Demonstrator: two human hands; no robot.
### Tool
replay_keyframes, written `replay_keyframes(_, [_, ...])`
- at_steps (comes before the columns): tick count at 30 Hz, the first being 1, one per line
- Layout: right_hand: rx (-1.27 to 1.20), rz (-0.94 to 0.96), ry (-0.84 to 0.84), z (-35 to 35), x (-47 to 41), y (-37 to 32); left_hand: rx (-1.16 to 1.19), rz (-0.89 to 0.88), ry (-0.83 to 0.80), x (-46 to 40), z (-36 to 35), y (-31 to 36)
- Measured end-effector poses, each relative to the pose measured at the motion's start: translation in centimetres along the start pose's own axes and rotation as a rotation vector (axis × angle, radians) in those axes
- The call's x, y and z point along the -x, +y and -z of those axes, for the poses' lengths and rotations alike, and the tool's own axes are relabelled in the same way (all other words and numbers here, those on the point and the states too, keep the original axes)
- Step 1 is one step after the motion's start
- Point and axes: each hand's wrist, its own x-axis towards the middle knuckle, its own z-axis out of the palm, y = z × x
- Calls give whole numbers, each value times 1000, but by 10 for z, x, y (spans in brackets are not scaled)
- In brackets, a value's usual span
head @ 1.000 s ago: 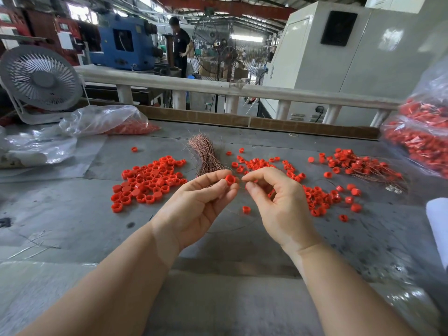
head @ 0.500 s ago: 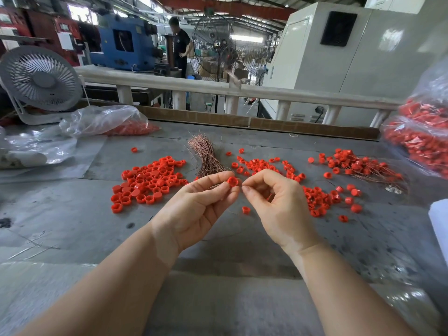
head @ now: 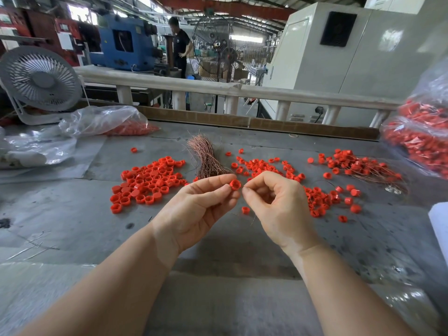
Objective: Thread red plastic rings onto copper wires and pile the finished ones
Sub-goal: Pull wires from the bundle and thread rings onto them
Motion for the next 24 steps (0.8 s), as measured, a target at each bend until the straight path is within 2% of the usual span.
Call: replay_keyframes(24, [1,14,-9,1,0,0,40,29,6,1,0,2])
